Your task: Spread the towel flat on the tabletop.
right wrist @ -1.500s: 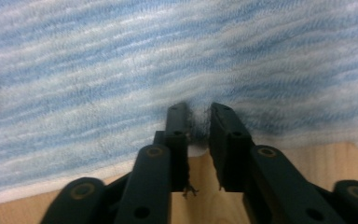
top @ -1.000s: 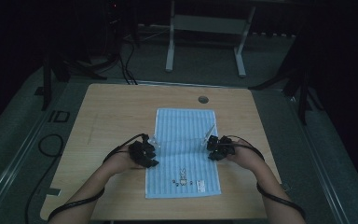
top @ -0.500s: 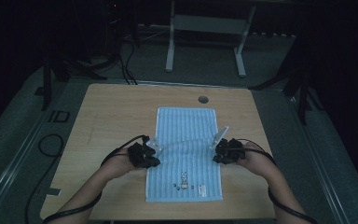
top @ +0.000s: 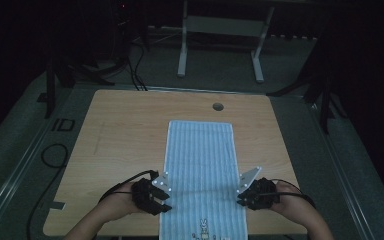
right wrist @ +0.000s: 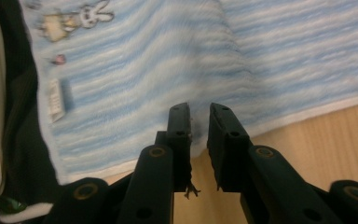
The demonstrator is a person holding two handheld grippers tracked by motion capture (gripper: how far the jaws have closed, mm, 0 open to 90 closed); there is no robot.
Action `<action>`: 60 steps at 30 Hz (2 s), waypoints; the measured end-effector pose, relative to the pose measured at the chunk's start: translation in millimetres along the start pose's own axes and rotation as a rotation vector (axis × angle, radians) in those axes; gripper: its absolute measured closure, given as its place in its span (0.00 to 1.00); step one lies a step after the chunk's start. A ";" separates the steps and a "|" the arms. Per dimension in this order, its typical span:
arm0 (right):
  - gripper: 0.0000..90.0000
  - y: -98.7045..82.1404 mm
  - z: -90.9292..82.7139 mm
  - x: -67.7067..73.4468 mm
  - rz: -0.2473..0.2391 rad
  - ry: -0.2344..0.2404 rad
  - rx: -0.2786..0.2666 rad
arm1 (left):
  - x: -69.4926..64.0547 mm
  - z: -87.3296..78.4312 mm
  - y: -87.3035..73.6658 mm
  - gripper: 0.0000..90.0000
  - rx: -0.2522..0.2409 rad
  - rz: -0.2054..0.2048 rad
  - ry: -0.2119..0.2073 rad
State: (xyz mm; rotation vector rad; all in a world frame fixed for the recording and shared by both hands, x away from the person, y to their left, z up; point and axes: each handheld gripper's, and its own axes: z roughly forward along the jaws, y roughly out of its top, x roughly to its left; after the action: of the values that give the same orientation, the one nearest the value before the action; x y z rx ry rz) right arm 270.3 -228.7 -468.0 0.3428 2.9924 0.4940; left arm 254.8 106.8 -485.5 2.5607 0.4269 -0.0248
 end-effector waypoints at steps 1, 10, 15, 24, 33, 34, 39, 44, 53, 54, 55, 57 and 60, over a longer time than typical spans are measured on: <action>0.82 -1.8 -0.7 2.1 -0.002 0.004 0.002 | 0.5 -1.7 -2.7 0.62 -0.007 -0.009 0.014; 0.91 -6.7 9.6 -18.9 0.017 0.018 0.025 | 18.0 5.3 -3.7 0.62 -0.005 -0.032 0.025; 0.97 4.0 27.5 -40.1 0.029 0.022 0.050 | 37.8 19.2 9.9 0.62 0.001 -0.051 0.027; 0.97 11.2 59.1 -54.6 0.043 0.047 0.120 | 46.9 51.6 19.5 0.62 0.079 -0.026 0.003; 0.95 6.6 59.2 -70.3 0.073 0.020 0.089 | 66.9 56.0 19.5 0.60 0.037 -0.065 -0.002; 0.95 7.4 59.6 -71.7 0.072 0.018 0.086 | 69.1 55.9 19.3 0.60 0.036 -0.064 0.000; 0.95 9.1 61.1 -82.2 0.091 0.020 0.073 | 74.6 55.3 20.5 0.60 0.042 -0.073 0.018; 0.94 12.7 62.3 -87.3 0.099 0.017 0.078 | 78.9 54.3 19.8 0.60 0.043 -0.076 0.023; 0.85 16.2 57.5 -83.5 0.068 0.012 0.092 | 83.0 46.4 17.9 0.56 0.064 -0.088 0.054; 0.83 16.5 55.7 -83.0 0.060 0.011 0.089 | 83.1 43.2 17.8 0.54 0.063 -0.087 0.053; 0.80 17.0 54.0 -83.3 0.053 0.012 0.087 | 83.0 40.4 17.6 0.54 0.050 -0.090 0.056; 0.73 17.8 51.3 -83.8 0.040 0.018 0.097 | 83.1 34.4 17.4 0.54 0.054 -0.088 0.065; 0.59 20.5 49.1 -83.4 0.002 0.033 0.134 | 83.1 27.3 16.0 0.54 0.065 -0.091 0.075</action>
State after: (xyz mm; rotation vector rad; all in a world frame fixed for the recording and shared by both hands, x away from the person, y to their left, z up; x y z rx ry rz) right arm 361.5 -214.3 -503.4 0.3518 3.0647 0.3031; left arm 340.4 104.4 -509.3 2.6102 0.5800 0.0245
